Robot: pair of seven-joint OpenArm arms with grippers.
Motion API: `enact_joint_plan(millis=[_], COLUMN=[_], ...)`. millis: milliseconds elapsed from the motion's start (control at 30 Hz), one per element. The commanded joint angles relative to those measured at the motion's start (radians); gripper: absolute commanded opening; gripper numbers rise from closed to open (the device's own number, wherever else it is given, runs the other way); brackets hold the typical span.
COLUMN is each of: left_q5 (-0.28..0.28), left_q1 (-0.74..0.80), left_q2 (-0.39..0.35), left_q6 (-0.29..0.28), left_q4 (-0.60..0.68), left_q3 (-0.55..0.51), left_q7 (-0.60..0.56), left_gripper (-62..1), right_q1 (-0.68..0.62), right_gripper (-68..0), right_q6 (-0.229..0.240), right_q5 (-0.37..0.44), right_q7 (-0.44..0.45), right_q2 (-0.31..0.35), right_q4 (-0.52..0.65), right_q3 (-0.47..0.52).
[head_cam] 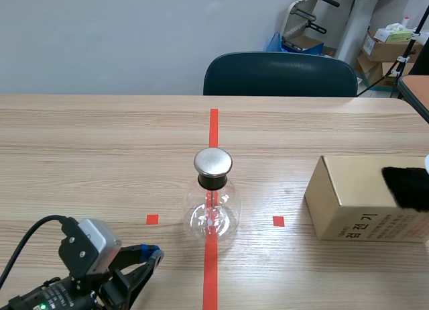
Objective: Do the electroscope experiment
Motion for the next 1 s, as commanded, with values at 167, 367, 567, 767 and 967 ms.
enact_joint_plan(millis=[167,367,567,767,967], left_q5=[-0.024,0.004,0.023,0.127,0.177], left_q1=[0.125,0.225,0.314,0.37,0.378], left_q2=[-0.021,-0.021,-0.021,-0.021,-0.049], left_q6=[0.011,0.011,-0.001,-0.072,-0.104], left_q4=[0.18,0.299,0.399,0.476,0.499], left_q3=[-0.008,-0.047,-0.095,-0.121,-0.121], left_q7=[-0.052,-0.057,-0.097,-0.135,-0.205], left_gripper=[-54.7,-54.2,-36.2,-26.1,-26.2], right_q1=[0.083,0.13,0.149,0.149,0.149], right_gripper=[-66.6,-66.6,-66.6,-66.6,-66.7], right_q6=[-0.058,-0.058,-0.058,-0.058,-0.058], right_q5=[-0.019,-0.072,-0.14,-0.191,-0.221], right_q7=[0.021,-0.011,-0.052,-0.071,-0.123], right_q2=[0.062,0.075,0.075,0.074,0.074], right_q4=[-0.076,-0.134,-0.174,-0.2,-0.205], right_q3=[0.007,0.007,0.006,0.006,0.006])
